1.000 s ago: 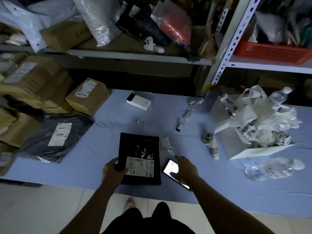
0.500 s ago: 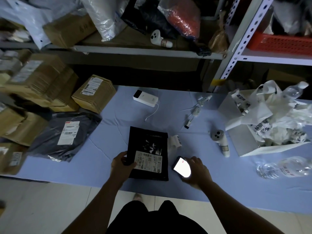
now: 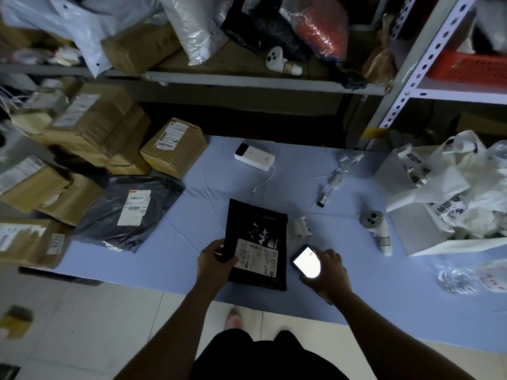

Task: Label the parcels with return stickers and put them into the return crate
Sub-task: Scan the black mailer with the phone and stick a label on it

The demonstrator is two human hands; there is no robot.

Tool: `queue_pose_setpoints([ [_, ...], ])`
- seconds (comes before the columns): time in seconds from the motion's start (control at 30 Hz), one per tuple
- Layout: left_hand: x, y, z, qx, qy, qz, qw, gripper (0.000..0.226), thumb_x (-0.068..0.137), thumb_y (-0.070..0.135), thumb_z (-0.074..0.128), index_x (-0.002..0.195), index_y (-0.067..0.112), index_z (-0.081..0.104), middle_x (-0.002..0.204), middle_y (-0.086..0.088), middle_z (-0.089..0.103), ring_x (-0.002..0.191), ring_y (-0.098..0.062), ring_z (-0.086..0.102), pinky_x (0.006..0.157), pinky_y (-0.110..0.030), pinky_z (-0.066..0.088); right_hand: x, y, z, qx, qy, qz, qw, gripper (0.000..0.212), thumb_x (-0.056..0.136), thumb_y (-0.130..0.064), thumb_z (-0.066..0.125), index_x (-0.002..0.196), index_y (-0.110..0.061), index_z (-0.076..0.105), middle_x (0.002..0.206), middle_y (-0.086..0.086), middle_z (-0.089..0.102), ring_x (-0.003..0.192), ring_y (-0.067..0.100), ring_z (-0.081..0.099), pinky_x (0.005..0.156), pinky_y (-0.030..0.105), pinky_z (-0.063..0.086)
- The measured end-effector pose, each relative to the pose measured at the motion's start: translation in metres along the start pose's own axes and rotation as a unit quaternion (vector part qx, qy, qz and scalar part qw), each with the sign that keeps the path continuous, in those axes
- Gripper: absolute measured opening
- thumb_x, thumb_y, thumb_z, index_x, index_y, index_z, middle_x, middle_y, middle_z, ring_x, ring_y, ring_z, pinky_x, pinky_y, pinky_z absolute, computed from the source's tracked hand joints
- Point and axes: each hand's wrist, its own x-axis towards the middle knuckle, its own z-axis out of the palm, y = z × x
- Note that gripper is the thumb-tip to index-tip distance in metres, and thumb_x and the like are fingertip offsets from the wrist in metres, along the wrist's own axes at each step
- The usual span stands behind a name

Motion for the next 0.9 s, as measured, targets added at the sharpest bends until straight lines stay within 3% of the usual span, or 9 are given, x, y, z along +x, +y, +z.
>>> queue_pose_setpoints([
  [0.1, 0.0, -0.002, -0.003, -0.039, 0.039, -0.044, 0.998, 0.024, 0.077, 0.007, 0.086, 0.095, 0.019, 0.077, 0.084, 0.002, 0.077, 0.078, -0.016, 0.075, 0.073, -0.04, 0.064, 0.003, -0.016, -0.01, -0.021, -0.006, -0.05, 0.998, 0.093, 0.074, -0.056, 0.079, 0.153, -0.033, 0.036, 0.139, 0.004, 0.047, 0.129, 0.025, 0.041, 0.101, 0.041, 0.044],
  [0.3, -0.004, 0.008, -0.003, -0.073, 0.036, -0.036, 0.996, 0.019, 0.082, 0.003, 0.081, 0.097, 0.013, 0.078, 0.084, -0.001, 0.077, 0.078, -0.017, 0.075, 0.068, -0.03, 0.063, 0.007, -0.053, -0.031, -0.108, -0.014, -0.126, 0.986, 0.093, 0.077, -0.05, 0.08, 0.155, -0.034, 0.032, 0.145, 0.003, 0.043, 0.132, 0.024, 0.036, 0.107, 0.044, 0.038],
  [0.47, -0.002, 0.006, -0.005, -0.045, 0.027, -0.015, 0.998, 0.014, 0.085, 0.006, 0.078, 0.097, 0.013, 0.078, 0.08, -0.002, 0.075, 0.074, -0.018, 0.073, 0.062, -0.026, 0.06, -0.001, -0.059, -0.04, -0.116, -0.017, -0.136, 0.984, 0.094, 0.077, -0.054, 0.08, 0.156, -0.036, 0.031, 0.146, 0.002, 0.041, 0.135, 0.024, 0.034, 0.11, 0.045, 0.036],
  [0.57, -0.002, 0.007, -0.005, -0.031, 0.021, -0.001, 0.999, 0.008, 0.086, 0.009, 0.076, 0.089, 0.016, 0.076, 0.076, -0.004, 0.074, 0.072, -0.018, 0.071, 0.064, -0.032, 0.06, -0.004, -0.058, -0.045, -0.12, -0.009, -0.134, 0.984, 0.095, 0.077, -0.054, 0.08, 0.156, -0.035, 0.031, 0.147, 0.003, 0.041, 0.134, 0.024, 0.034, 0.11, 0.045, 0.036],
  [0.77, -0.002, 0.012, -0.005, -0.056, 0.027, -0.014, 0.998, 0.022, 0.083, 0.004, 0.079, 0.089, 0.024, 0.075, 0.082, 0.001, 0.076, 0.077, -0.017, 0.074, 0.071, -0.035, 0.063, -0.01, -0.055, -0.056, -0.14, 0.006, -0.131, 0.982, 0.096, 0.075, -0.053, 0.082, 0.155, -0.033, 0.032, 0.15, 0.004, 0.04, 0.135, 0.024, 0.035, 0.111, 0.043, 0.034],
  [0.9, -0.002, 0.015, -0.003, -0.059, 0.035, -0.014, 0.998, 0.02, 0.084, 0.003, 0.078, 0.085, 0.023, 0.074, 0.081, -0.001, 0.076, 0.077, -0.017, 0.073, 0.065, -0.028, 0.059, -0.013, -0.055, -0.061, -0.149, 0.003, -0.128, 0.981, 0.095, 0.075, -0.053, 0.082, 0.154, -0.034, 0.034, 0.146, 0.003, 0.044, 0.131, 0.024, 0.037, 0.109, 0.042, 0.035],
])
